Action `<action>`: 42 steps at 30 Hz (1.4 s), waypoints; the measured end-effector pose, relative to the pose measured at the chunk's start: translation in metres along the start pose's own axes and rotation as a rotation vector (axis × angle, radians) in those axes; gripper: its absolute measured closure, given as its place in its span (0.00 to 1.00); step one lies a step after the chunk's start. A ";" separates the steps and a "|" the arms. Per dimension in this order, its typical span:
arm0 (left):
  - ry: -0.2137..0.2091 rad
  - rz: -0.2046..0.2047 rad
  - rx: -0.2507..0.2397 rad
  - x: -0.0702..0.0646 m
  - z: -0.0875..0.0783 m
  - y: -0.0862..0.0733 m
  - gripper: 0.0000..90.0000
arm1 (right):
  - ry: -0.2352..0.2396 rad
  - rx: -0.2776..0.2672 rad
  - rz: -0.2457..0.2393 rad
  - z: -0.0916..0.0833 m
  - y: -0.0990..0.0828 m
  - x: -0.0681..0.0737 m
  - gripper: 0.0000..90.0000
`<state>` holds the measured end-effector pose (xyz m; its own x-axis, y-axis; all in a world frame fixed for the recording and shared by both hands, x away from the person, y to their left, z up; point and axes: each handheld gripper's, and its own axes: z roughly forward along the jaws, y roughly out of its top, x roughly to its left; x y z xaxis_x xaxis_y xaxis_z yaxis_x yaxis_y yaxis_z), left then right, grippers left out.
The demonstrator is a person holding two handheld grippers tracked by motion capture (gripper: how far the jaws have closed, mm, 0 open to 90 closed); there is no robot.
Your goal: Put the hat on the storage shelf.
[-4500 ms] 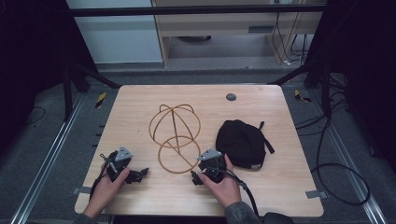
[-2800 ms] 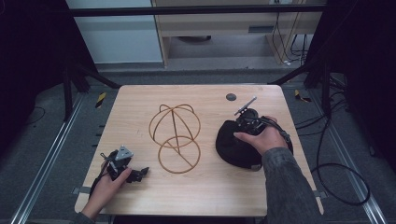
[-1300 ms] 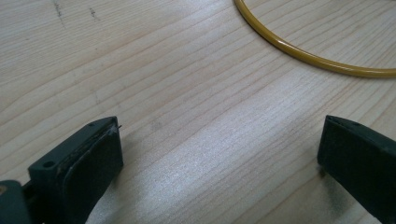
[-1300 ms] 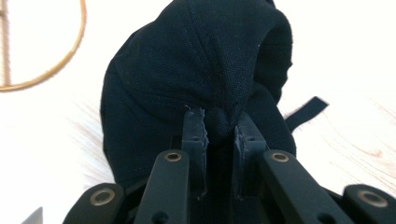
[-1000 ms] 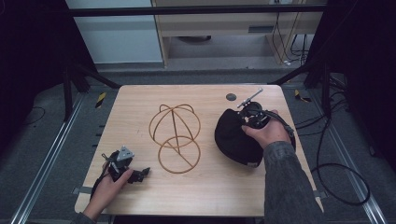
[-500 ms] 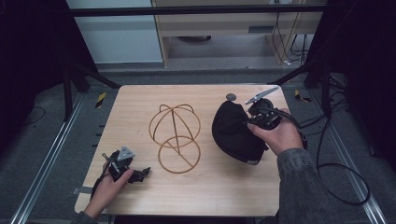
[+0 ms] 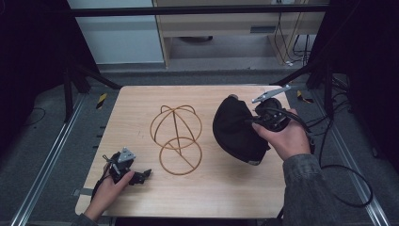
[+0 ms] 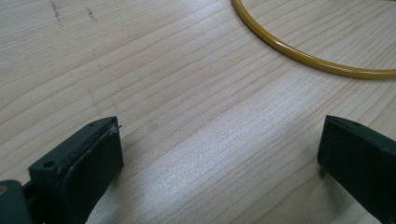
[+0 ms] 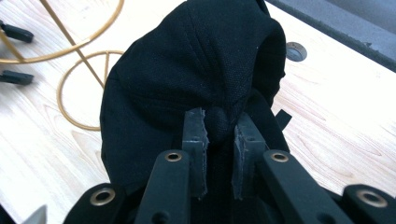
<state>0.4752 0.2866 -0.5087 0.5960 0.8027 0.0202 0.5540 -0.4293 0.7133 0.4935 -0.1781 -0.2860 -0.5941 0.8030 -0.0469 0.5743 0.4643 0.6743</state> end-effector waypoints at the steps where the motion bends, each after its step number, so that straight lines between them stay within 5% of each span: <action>1: 0.000 0.000 0.000 0.000 0.000 0.000 0.00 | 0.003 -0.008 0.003 -0.002 0.000 0.000 0.87; 42: -0.003 0.001 0.004 -0.001 -0.001 -0.001 0.00 | 0.008 -0.130 -0.024 -0.052 0.037 0.014 0.87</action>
<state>0.4730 0.2867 -0.5084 0.5981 0.8012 0.0185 0.5561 -0.4315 0.7103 0.4776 -0.1692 -0.2234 -0.6117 0.7889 -0.0592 0.4818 0.4309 0.7630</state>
